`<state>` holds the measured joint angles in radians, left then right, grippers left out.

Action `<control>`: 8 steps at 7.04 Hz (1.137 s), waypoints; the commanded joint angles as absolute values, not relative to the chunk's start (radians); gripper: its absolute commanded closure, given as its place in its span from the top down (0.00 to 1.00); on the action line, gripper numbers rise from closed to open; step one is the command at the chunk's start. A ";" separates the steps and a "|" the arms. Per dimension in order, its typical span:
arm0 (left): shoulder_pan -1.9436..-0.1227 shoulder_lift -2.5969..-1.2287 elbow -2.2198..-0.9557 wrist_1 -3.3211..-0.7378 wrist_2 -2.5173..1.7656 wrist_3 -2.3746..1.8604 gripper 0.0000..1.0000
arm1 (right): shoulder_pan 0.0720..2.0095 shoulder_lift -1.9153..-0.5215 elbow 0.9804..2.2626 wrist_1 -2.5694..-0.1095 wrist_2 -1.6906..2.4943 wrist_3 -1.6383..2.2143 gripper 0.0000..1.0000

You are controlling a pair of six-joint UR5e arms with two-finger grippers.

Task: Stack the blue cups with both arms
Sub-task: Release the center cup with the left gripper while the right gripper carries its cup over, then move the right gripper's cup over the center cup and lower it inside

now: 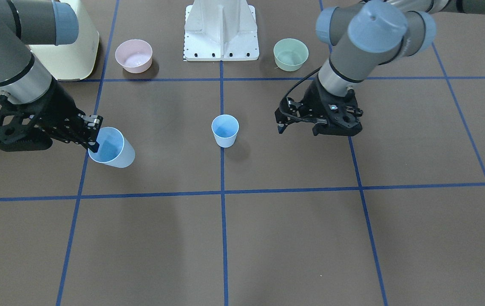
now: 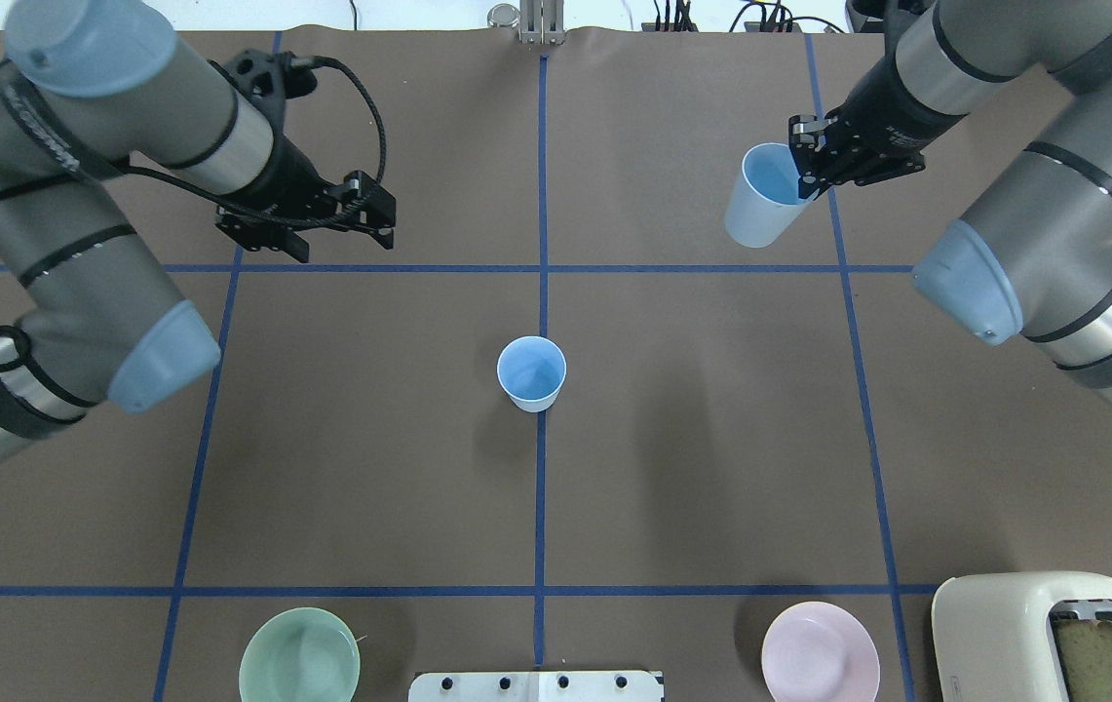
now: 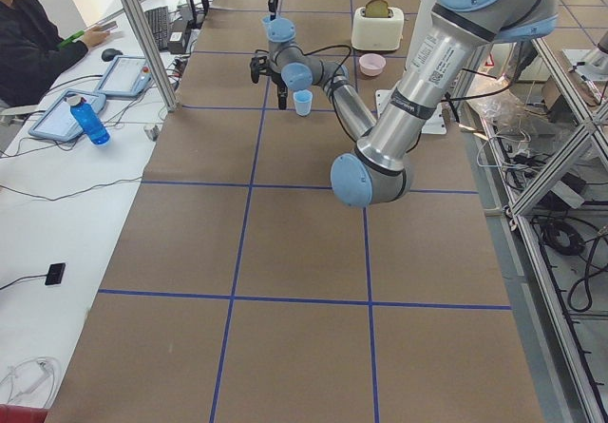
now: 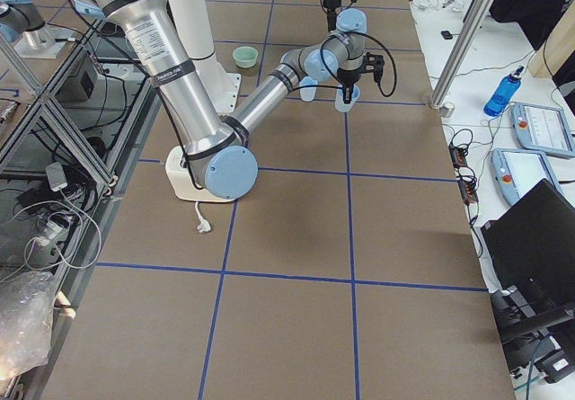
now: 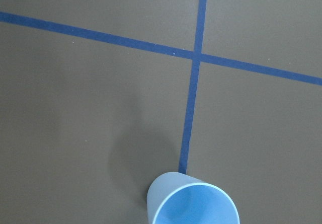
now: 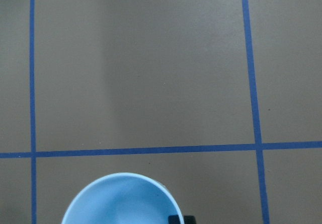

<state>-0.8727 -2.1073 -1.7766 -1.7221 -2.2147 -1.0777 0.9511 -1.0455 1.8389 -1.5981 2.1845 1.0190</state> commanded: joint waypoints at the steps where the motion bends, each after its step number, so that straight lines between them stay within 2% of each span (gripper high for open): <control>1: -1.039 -1.990 -1.778 -1.733 -2.328 -0.842 0.98 | 0.882 -0.971 1.815 -1.608 2.131 1.112 0.00; 4: -1.259 -1.867 -1.772 -1.733 -2.452 -0.622 0.98 | 0.783 -0.896 1.804 -1.614 2.042 1.234 0.00; 8: -1.406 -1.764 -1.776 -1.788 -2.457 -0.517 0.98 | 0.697 -0.841 1.812 -1.641 1.971 1.331 0.00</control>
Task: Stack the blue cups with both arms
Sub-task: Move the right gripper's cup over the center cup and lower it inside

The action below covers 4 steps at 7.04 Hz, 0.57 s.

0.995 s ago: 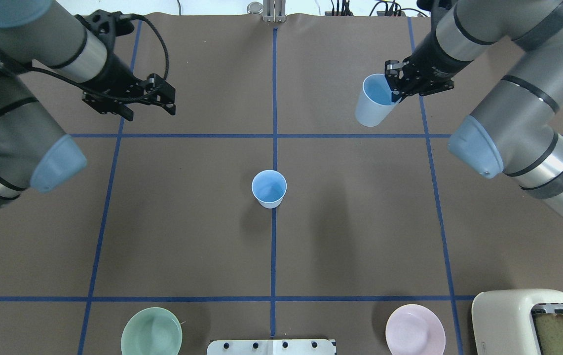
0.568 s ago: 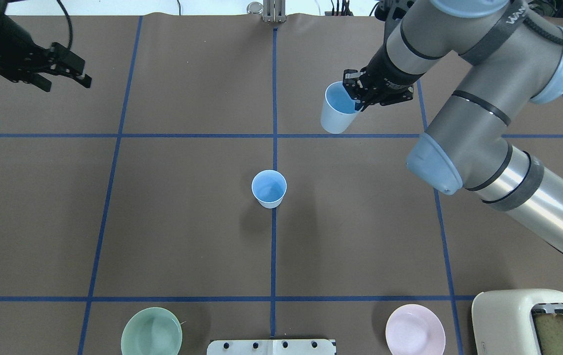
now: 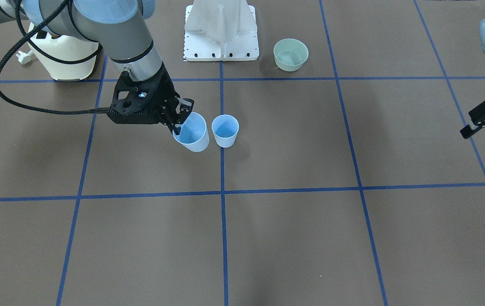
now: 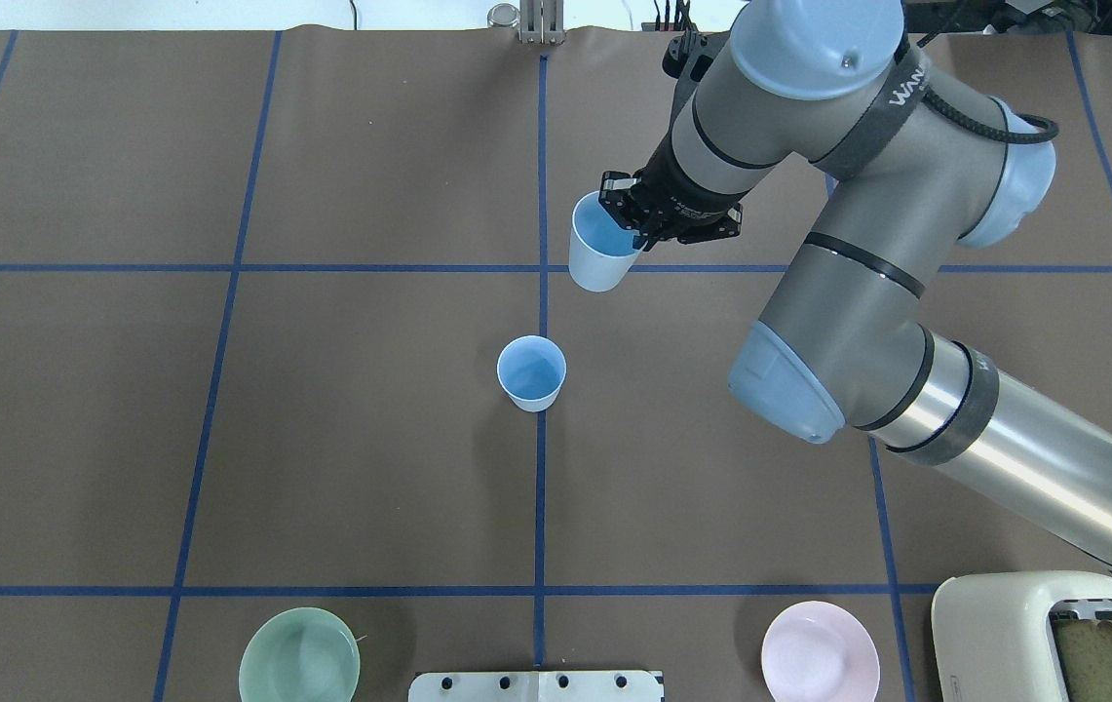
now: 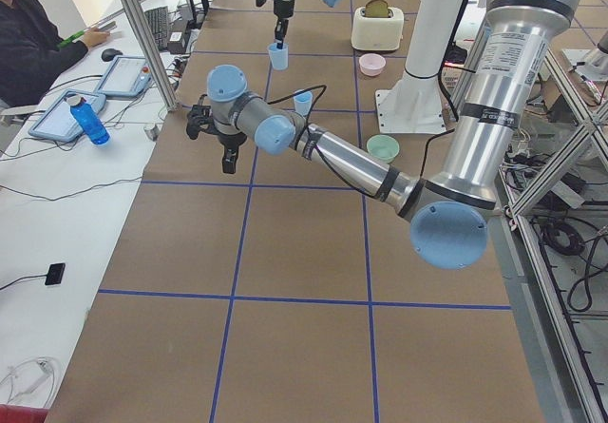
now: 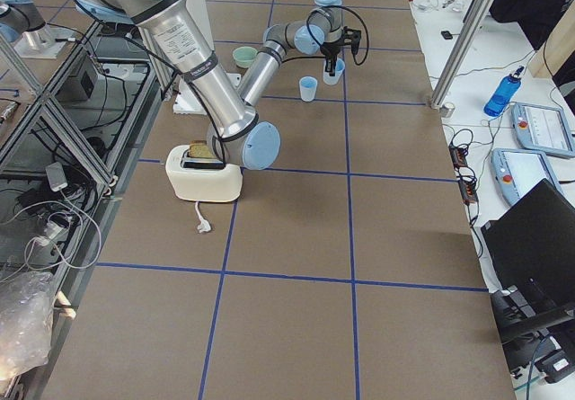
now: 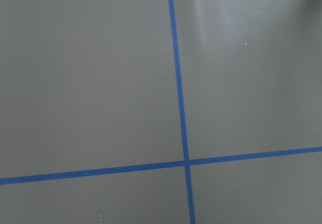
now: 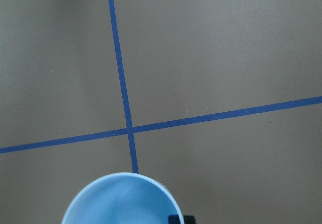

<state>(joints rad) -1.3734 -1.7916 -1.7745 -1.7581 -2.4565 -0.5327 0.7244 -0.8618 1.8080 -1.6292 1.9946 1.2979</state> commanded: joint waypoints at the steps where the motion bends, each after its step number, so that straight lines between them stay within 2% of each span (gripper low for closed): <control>1: -1.411 -1.740 -1.776 -1.824 -2.457 -0.515 0.98 | 0.669 -0.824 1.810 -1.661 1.942 1.339 0.00; 4: -1.411 -1.717 -1.781 -1.850 -2.457 -0.515 0.98 | 0.617 -0.808 1.807 -1.661 1.896 1.370 0.00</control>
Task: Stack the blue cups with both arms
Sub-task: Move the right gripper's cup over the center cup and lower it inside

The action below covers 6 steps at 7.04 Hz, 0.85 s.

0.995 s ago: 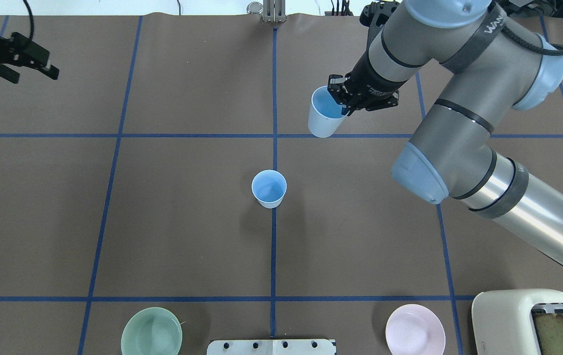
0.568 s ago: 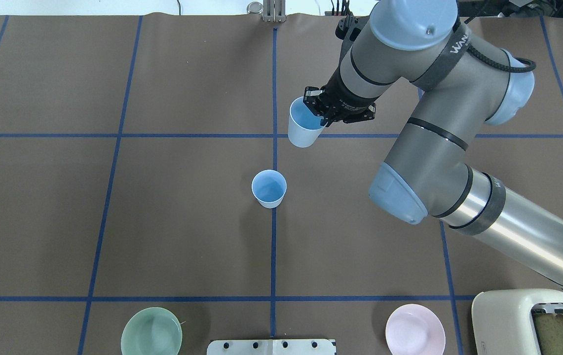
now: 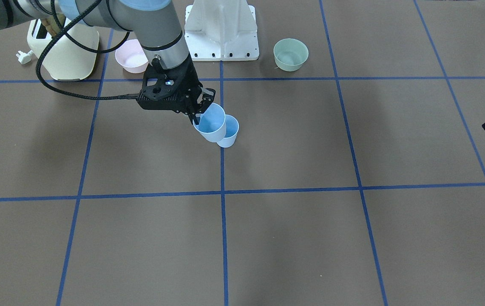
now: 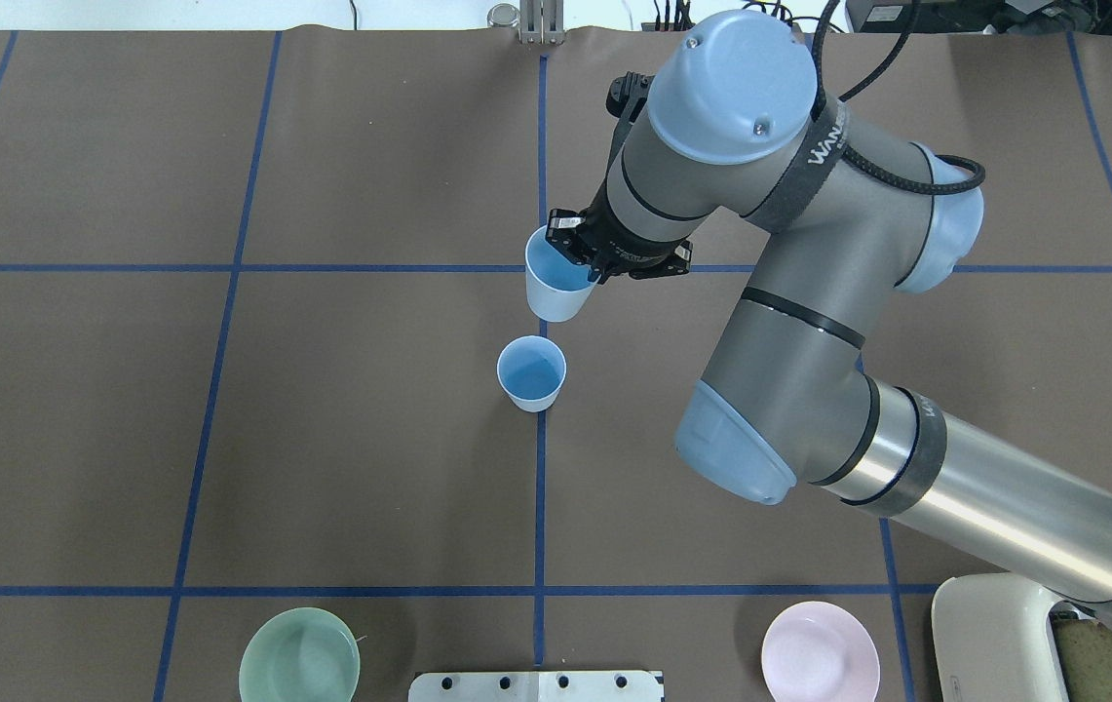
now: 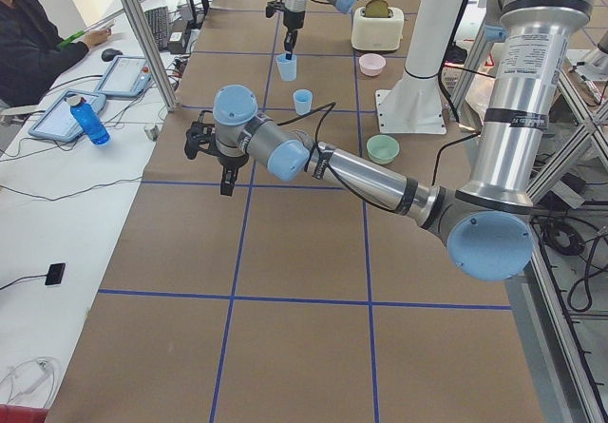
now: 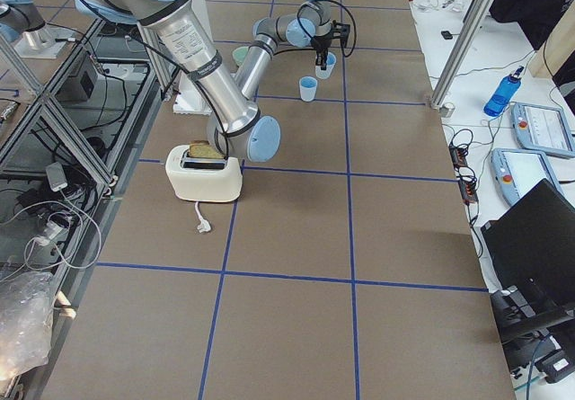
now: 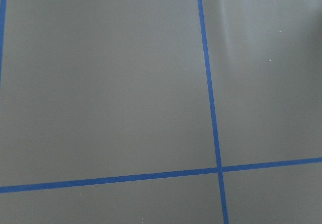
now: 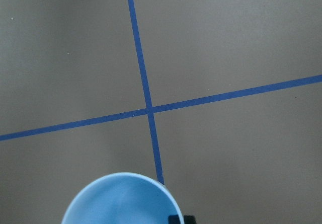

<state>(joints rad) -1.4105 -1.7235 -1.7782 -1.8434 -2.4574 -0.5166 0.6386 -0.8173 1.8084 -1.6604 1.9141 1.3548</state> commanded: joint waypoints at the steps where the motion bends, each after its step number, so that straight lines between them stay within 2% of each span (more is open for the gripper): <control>1: -1.419 -1.713 -1.782 -1.862 -2.457 -0.517 0.98 | 0.591 -0.802 1.802 -1.661 1.869 1.376 0.00; 6: -1.427 -1.707 -1.781 -1.862 -2.457 -0.517 0.98 | 0.525 -0.818 1.802 -1.660 1.792 1.390 0.00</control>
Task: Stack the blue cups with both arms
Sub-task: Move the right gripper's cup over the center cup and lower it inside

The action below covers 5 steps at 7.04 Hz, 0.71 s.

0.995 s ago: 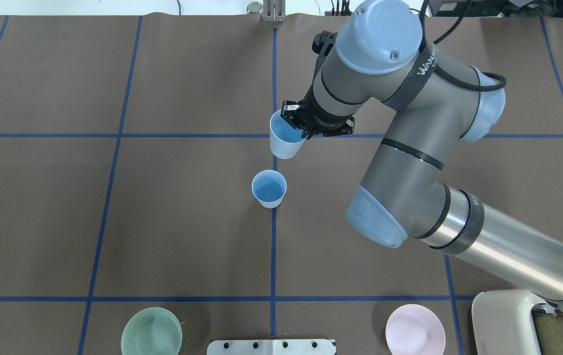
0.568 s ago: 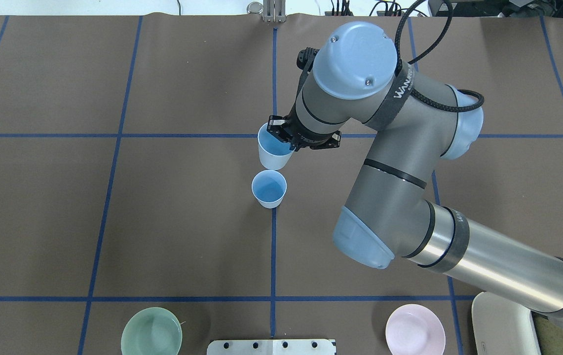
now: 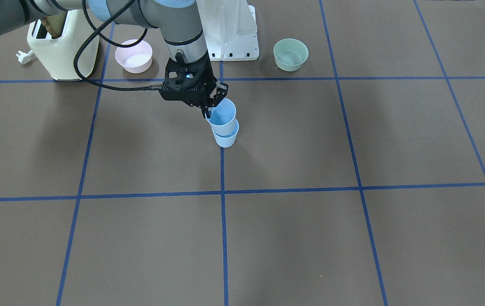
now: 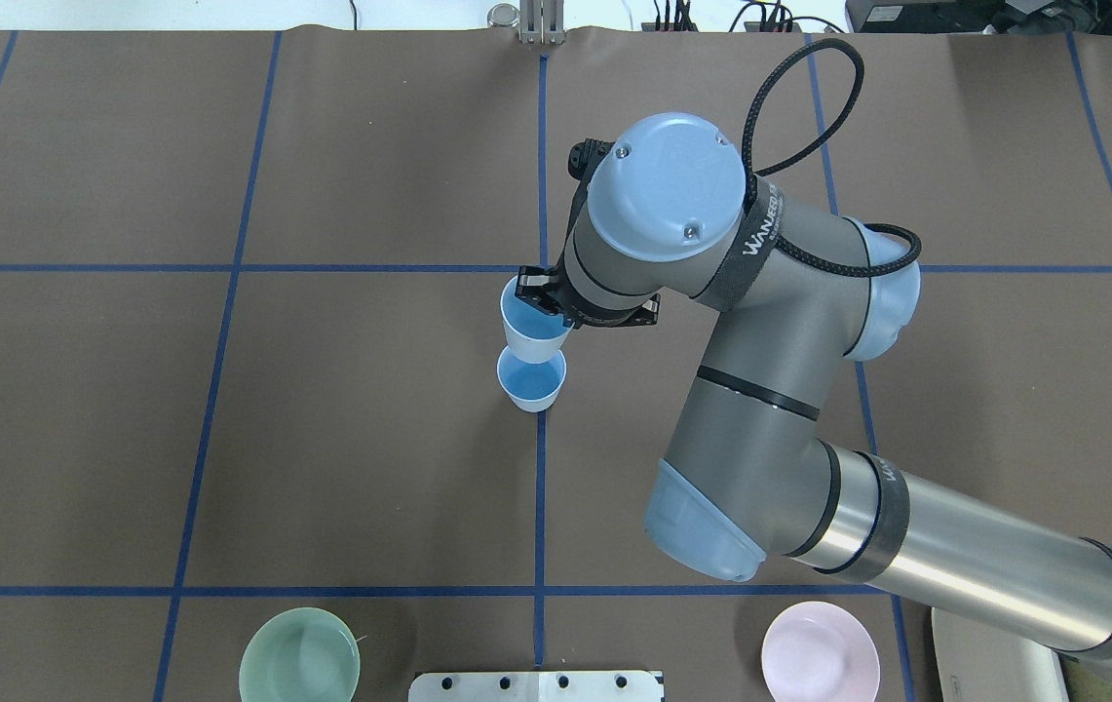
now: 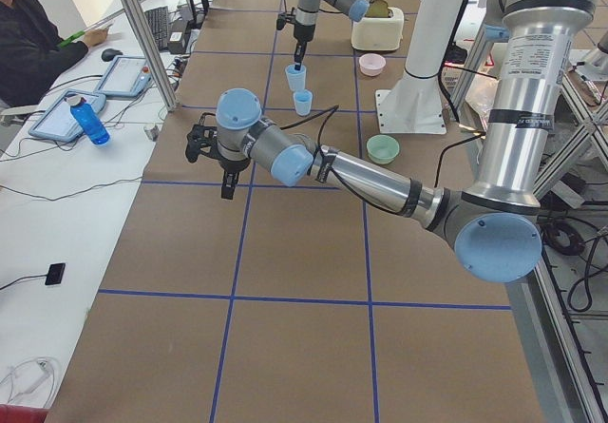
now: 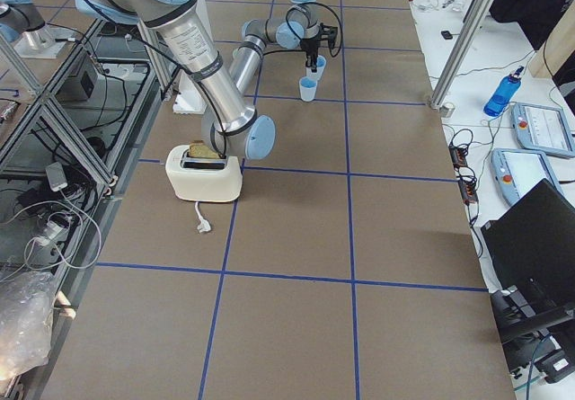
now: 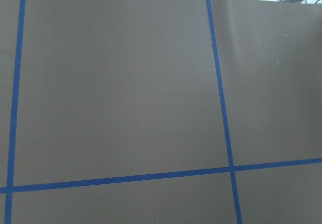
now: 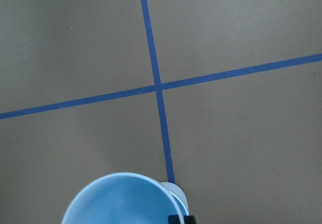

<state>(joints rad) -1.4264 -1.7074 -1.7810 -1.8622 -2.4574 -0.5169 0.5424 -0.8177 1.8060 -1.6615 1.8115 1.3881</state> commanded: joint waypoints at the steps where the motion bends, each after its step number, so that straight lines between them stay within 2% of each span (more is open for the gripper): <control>1: -1.427 -1.707 -1.781 -1.862 -2.457 -0.517 0.98 | 0.512 -0.818 1.801 -1.660 1.781 1.391 0.00; 5: -1.425 -1.707 -1.779 -1.862 -2.457 -0.517 0.98 | 0.497 -0.830 1.798 -1.654 1.775 1.394 0.00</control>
<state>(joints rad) -1.4258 -1.7073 -1.7805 -1.8623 -2.4574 -0.5170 0.5015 -0.8250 1.7990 -1.6556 1.7764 1.3942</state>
